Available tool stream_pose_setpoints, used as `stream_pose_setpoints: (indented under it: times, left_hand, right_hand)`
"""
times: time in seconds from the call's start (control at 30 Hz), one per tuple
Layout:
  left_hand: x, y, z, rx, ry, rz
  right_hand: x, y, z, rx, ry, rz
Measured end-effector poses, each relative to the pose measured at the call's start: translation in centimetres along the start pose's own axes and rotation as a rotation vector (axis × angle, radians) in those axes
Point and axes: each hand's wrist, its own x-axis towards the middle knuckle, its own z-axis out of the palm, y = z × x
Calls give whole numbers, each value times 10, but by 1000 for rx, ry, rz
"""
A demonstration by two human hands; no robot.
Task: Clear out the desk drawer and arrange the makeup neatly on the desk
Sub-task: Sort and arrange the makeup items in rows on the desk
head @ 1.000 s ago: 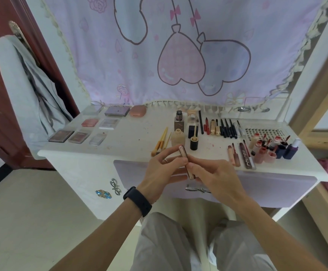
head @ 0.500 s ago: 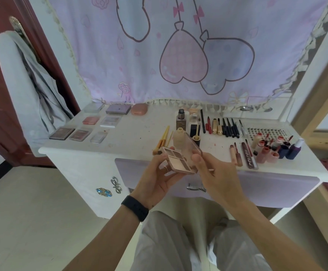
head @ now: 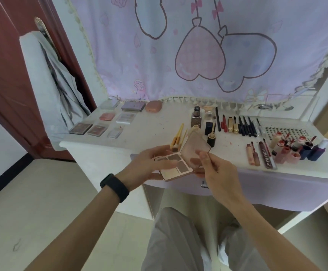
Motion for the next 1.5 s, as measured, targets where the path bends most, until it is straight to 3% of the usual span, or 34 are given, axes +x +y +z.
stream_pose_setpoints:
  times: [0.13,0.23,0.73,0.93,1.07,1.23,1.5]
  left_hand:
    - [0,6,-11,768,11,51]
    - [1,6,-11,886,37,59]
    - [12,-22,-16,690,206,84]
    - [26,-14,-36,476,324,48]
    - [59,4,-48,378,442,68]
    - [125,26,-52,448,504,49]
    - [220,41,-39,676,556,10]
  right_hand:
    - [2,-1,21,1,-73,0]
    - [2,-2,30,15,-105,-26]
    - [2,-7,30,-98,-235,-107]
    - [-2,24,-2,-443,71,-117]
    - [9,41,-20,-676,128,-85]
    - [40,51,-23,-962,12,-3]
    - [60,69,-27,-1095,-45,-9]
